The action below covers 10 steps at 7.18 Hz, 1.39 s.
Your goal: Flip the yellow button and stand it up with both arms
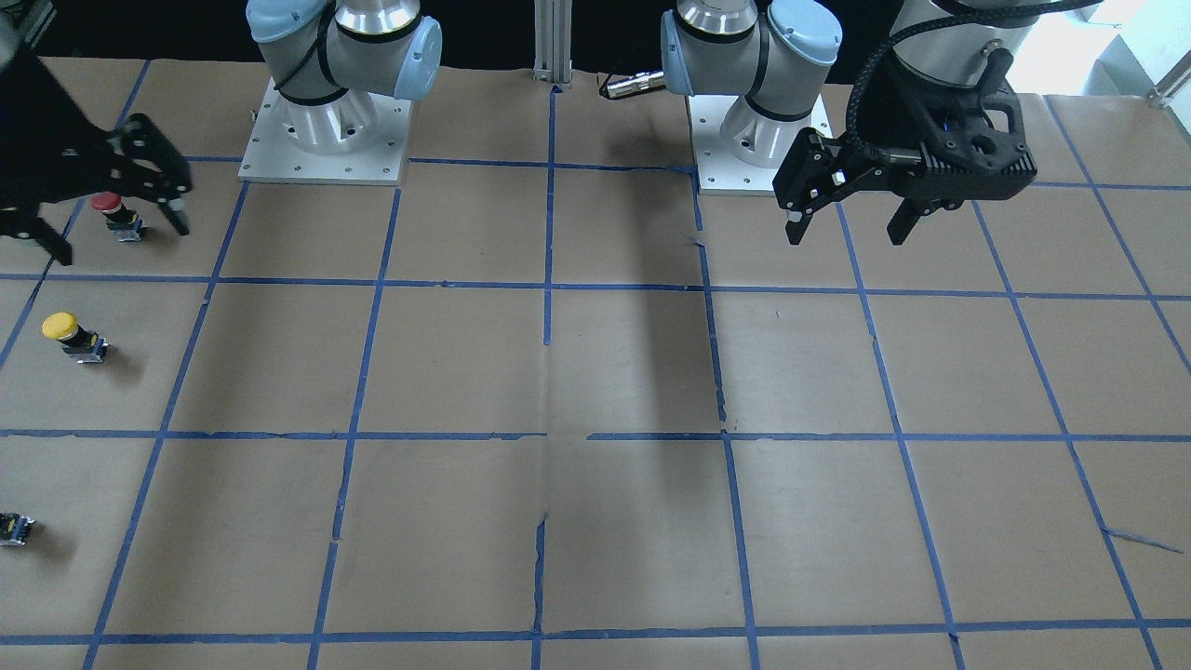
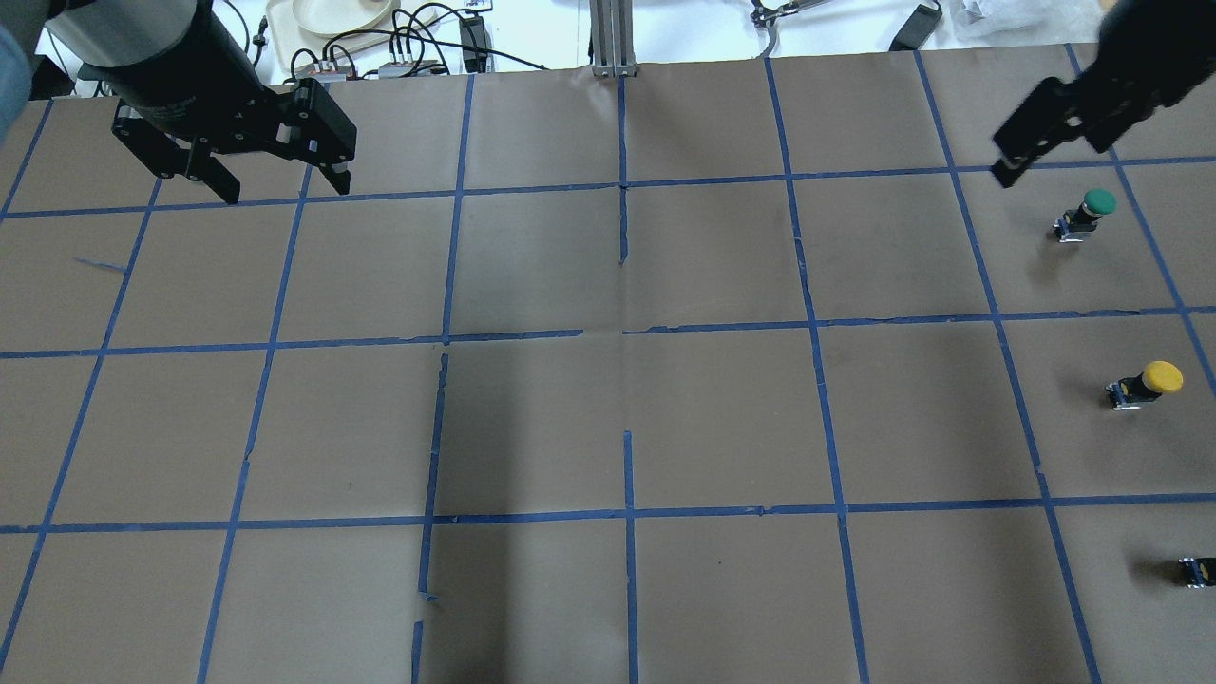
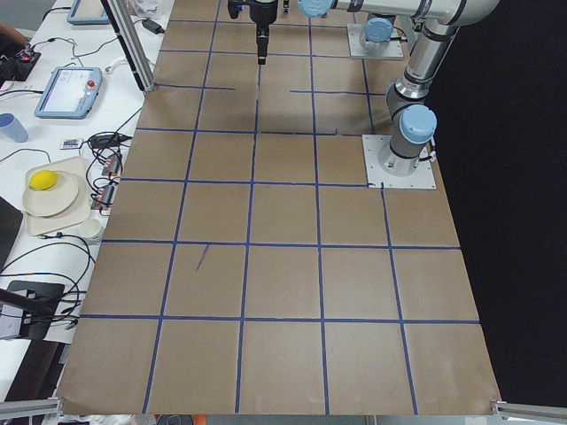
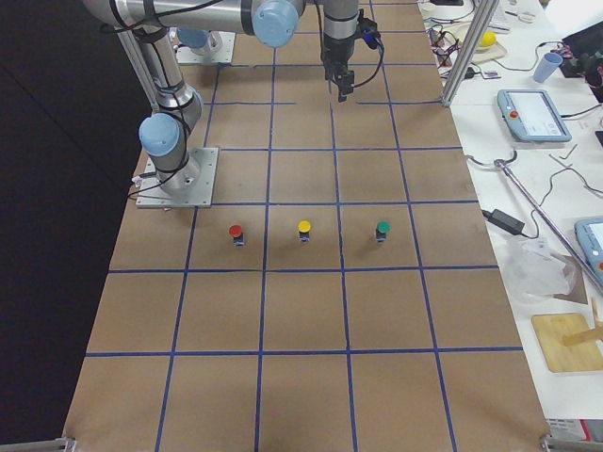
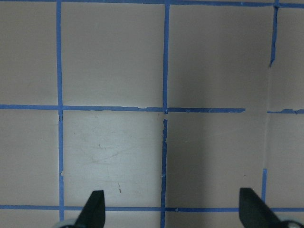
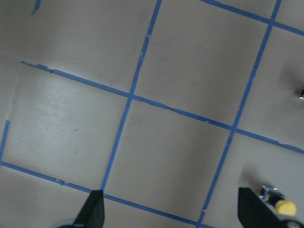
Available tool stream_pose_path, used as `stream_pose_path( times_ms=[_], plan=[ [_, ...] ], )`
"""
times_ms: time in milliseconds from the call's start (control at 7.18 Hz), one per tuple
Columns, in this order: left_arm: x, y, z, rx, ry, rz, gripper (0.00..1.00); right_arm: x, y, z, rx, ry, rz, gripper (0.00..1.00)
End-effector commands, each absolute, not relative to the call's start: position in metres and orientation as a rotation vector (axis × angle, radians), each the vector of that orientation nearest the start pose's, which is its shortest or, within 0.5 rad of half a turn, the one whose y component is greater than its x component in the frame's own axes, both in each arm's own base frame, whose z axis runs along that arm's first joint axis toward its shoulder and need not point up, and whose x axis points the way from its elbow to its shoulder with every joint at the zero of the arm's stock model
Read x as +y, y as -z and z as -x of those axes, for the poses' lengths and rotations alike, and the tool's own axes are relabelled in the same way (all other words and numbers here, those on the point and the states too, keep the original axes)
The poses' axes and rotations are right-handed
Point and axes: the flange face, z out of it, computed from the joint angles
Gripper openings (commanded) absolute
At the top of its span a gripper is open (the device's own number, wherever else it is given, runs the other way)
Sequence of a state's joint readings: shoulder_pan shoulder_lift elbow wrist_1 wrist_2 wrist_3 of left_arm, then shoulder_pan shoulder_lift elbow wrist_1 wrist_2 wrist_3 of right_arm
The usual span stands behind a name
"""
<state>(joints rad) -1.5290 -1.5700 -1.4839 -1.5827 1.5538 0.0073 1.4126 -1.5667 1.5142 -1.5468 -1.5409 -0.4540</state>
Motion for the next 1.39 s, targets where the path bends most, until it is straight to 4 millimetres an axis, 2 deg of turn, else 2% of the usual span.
stream_pose_path(
  times_ms=[0, 139, 557, 836, 1254],
  plan=[
    [-0.500, -0.536, 0.114, 3.153, 0.141, 0.054, 1.00, -0.500, -0.500, -0.123, 3.183, -0.002, 0.153, 1.00],
    [-0.500, -0.535, 0.114, 3.153, 0.136, 0.054, 1.00, -0.499, -0.497, -0.133, 3.195, -0.004, 0.104, 1.00],
    [-0.498, -0.534, 0.114, 3.156, 0.134, 0.054, 1.00, -0.505, -0.496, -0.136, 3.181, -0.006, 0.103, 1.00],
    [-0.499, -0.533, 0.114, 3.155, 0.131, 0.054, 1.00, -0.505, -0.496, -0.146, 3.105, -0.005, 0.043, 1.00],
    [-0.502, -0.538, 0.113, 3.157, 0.149, 0.057, 1.00, -0.503, -0.496, -0.147, 3.106, -0.005, 0.045, 1.00]
  ],
)
